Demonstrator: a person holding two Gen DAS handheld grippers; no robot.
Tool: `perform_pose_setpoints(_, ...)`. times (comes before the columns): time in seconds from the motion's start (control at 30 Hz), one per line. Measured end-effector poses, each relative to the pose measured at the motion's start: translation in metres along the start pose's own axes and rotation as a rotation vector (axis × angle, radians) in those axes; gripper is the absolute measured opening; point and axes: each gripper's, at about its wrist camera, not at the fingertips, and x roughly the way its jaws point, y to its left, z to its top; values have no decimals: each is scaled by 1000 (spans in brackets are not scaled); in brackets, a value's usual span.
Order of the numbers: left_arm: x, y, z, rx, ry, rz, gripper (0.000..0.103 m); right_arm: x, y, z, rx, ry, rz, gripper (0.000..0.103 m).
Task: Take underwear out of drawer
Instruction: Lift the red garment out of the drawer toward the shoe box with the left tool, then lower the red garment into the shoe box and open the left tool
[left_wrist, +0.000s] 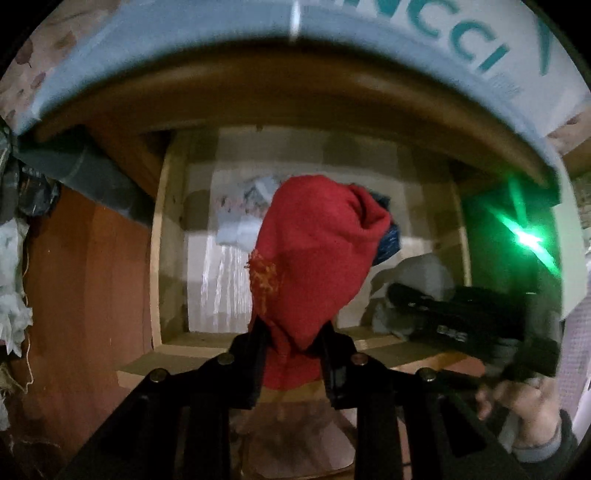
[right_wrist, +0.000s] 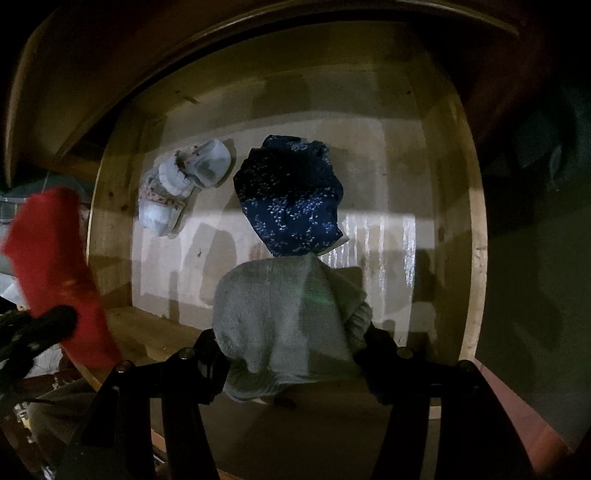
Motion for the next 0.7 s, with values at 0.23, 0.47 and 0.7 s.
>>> perform_pose_setpoints(0.23,-66,-16,-5,83,-189,-34,25,0,0,1,-3,2,-7,57)
perform_pose_setpoints(0.47,-152,-31,9,129,-393,-61,25,3,-2,1,4,7,-9,57)
perform_pose_setpoints(0.7,-215,-45,54,166,-541,-50,25,2,-1,-1,-10,10,-22,57)
